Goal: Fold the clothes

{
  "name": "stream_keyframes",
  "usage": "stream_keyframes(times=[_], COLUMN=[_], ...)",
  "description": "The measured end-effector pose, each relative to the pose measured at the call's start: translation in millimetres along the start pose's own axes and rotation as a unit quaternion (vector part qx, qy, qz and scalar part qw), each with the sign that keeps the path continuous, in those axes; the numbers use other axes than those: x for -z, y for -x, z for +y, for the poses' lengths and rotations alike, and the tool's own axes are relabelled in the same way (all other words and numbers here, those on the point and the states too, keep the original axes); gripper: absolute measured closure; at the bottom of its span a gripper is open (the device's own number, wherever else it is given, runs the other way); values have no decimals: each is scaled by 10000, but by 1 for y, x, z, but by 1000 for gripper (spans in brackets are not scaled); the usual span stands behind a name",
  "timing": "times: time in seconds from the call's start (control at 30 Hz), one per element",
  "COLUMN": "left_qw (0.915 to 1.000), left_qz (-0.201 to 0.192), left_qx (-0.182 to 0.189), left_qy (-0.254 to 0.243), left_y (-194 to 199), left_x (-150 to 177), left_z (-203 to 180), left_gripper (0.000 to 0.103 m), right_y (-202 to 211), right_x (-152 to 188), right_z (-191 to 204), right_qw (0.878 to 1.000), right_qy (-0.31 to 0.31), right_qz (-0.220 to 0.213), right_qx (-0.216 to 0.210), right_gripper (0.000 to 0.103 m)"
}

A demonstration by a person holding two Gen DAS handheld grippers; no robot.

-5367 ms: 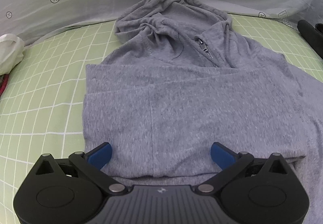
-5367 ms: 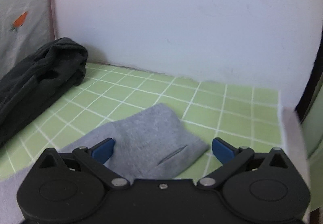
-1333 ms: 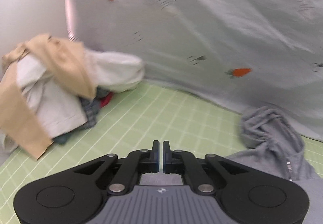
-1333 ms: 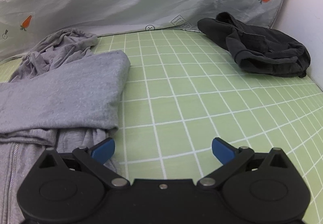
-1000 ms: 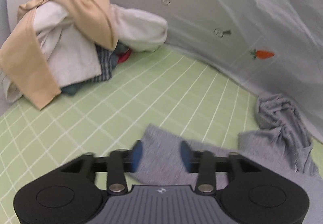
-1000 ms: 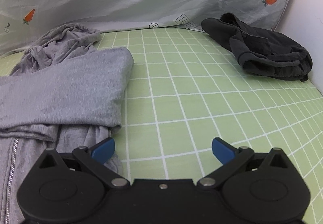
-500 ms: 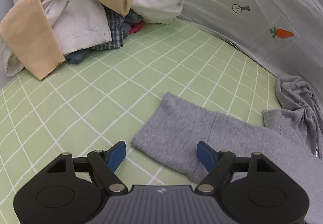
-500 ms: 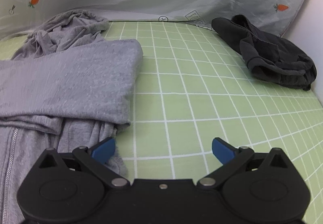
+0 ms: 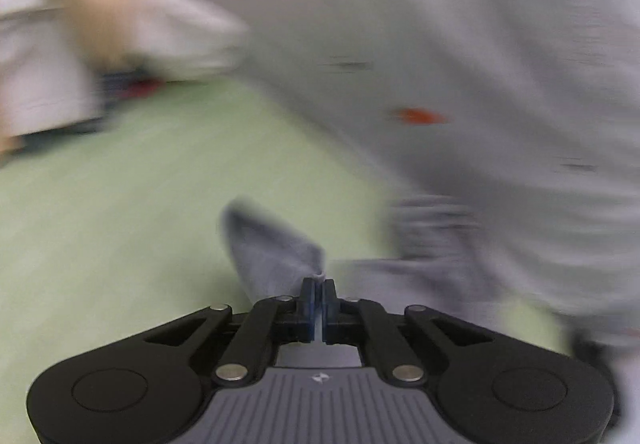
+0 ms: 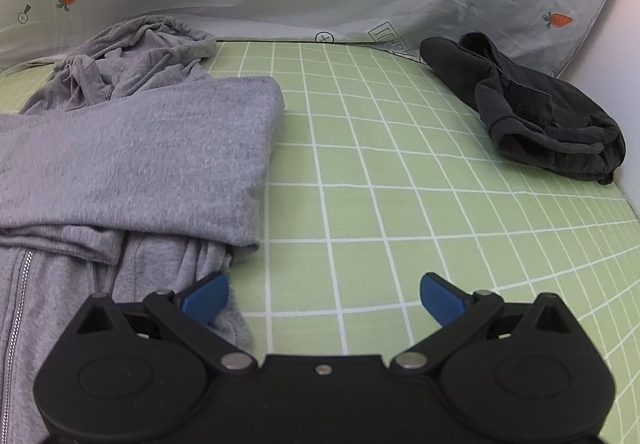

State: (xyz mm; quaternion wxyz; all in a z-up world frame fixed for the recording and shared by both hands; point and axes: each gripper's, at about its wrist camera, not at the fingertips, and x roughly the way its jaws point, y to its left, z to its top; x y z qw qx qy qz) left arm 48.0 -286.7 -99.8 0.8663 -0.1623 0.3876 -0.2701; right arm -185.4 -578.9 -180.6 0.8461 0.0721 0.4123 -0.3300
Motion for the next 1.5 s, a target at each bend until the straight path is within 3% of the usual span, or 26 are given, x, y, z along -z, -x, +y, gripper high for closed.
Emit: stream_keyframes(times=[0.07, 0.13, 0.2, 0.27, 0.37, 0.5, 0.73, 0.9, 1.13, 1.27, 1.33, 1.5], left_qw=[9985, 9931, 9874, 9808, 9804, 9726, 9672, 9641, 9647, 9680, 9692, 9741], left_qz=[82, 437, 689, 849, 793, 756, 1027, 1185, 1288, 1277, 1259, 1084], left_qx=[507, 823, 666, 404, -116, -1369, -2033, -2098, -2079, -1993, -1962, -1810], left_qy=[-165, -707, -1262, -1708, -1798, -1722, -1123, -1115, -975, -836, -794, -813], left_y=[-1, -13, -21, -27, -24, -29, -37, -45, -52, -52, -52, -46], left_x=[1, 13, 26, 37, 39, 34, 32, 40, 41, 40, 40, 34], left_z=[-23, -53, -72, -83, -76, -54, -8, 1, 12, 18, 19, 11], left_gripper=[101, 95, 76, 39, 22, 20, 20, 16, 5, 3, 3, 3], right_y=[0, 0, 1, 3, 8, 17, 19, 15, -8, -15, -17, -4], right_x=[0, 1, 0, 0, -2, -20, -71, -84, -85, -81, -81, -86], right_z=[-1, -3, -5, -7, -12, -12, 40, 107, 168, 177, 173, 151], right_qw=[10000, 10000, 9999, 9998, 9994, 9979, 9942, 9810, 9559, 9499, 9468, 9482], right_qy=[-25, -65, -114, -163, -272, -454, -84, 766, 1062, 910, 840, 677], right_qz=[-13, -27, -58, -89, -189, -454, -701, -690, 27, 294, 268, -135], right_qx=[-20, -38, -5, 28, 95, 57, -814, -1645, -2738, -2975, -3095, -3102], right_gripper=[0, 0, 0, 0, 0, 0, 1, 13, 50, 67, 93, 96])
